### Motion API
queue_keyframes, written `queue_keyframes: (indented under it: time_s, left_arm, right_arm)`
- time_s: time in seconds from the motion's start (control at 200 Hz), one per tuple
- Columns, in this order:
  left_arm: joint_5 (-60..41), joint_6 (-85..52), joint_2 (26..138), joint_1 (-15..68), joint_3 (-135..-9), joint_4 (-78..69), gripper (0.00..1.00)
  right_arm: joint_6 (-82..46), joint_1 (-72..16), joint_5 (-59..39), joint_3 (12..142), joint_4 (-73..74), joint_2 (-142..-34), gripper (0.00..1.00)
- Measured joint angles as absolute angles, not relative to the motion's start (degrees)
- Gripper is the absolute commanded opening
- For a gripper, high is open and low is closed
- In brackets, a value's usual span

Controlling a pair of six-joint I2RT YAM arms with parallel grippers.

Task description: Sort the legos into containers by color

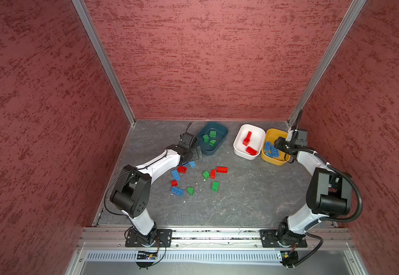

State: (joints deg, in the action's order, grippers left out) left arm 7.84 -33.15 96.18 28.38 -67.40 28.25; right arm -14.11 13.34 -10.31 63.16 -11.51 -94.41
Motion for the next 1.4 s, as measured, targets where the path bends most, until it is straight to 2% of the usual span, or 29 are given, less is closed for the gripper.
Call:
queue_keyframes:
  time_s: [0.22, 0.301, 0.326, 0.341, 0.501, 0.621, 0.731, 0.907, 1.182, 1.403]
  left_arm:
    - [7.75, -32.95, 96.73, 32.91, -67.77, 29.36, 0.99]
    - [7.62, -32.71, 97.60, 34.65, -68.45, 29.93, 0.99]
    - [7.55, -32.64, 98.04, 35.24, -68.73, 30.11, 0.99]
    - [7.46, -32.56, 98.30, 35.53, -68.86, 30.22, 0.99]
    - [6.24, -30.94, 101.80, 38.37, -71.16, 31.48, 0.98]
    - [5.23, -28.67, 104.40, 39.83, -74.04, 33.23, 0.88]
    - [4.54, -25.52, 107.44, 40.97, -78.24, 34.89, 0.84]
    - [4.14, -14.76, 112.03, 43.53, -84.09, 36.53, 0.80]
    - [1.41, 4.19, 119.22, 45.54, -91.44, 39.97, 0.79]
    - [0.93, 14.09, 123.00, 45.56, -94.87, 41.82, 0.64]
  right_arm:
    - [-15.46, 13.32, -12.29, 60.47, -11.66, -91.22, 0.71]
    - [-16.69, 13.32, -13.21, 58.08, -10.68, -89.01, 0.86]
    - [-17.43, 13.30, -13.54, 57.36, -10.28, -88.40, 0.96]
    - [-17.72, 13.28, -13.72, 56.90, -10.07, -88.01, 0.99]
    - [-21.47, 13.13, -13.93, 53.01, -6.94, -84.31, 0.99]
    - [-23.99, 13.06, -12.84, 52.56, -6.52, -82.06, 0.99]
    - [-24.77, 13.06, -12.86, 52.53, -5.80, -80.40, 0.99]
    - [-26.17, 13.06, -13.45, 50.50, -3.03, -76.84, 0.99]
    - [-26.57, 13.06, -14.39, 50.24, -2.39, -76.01, 0.99]
    - [-26.57, 13.06, -15.00, 50.24, -2.61, -76.01, 0.99]
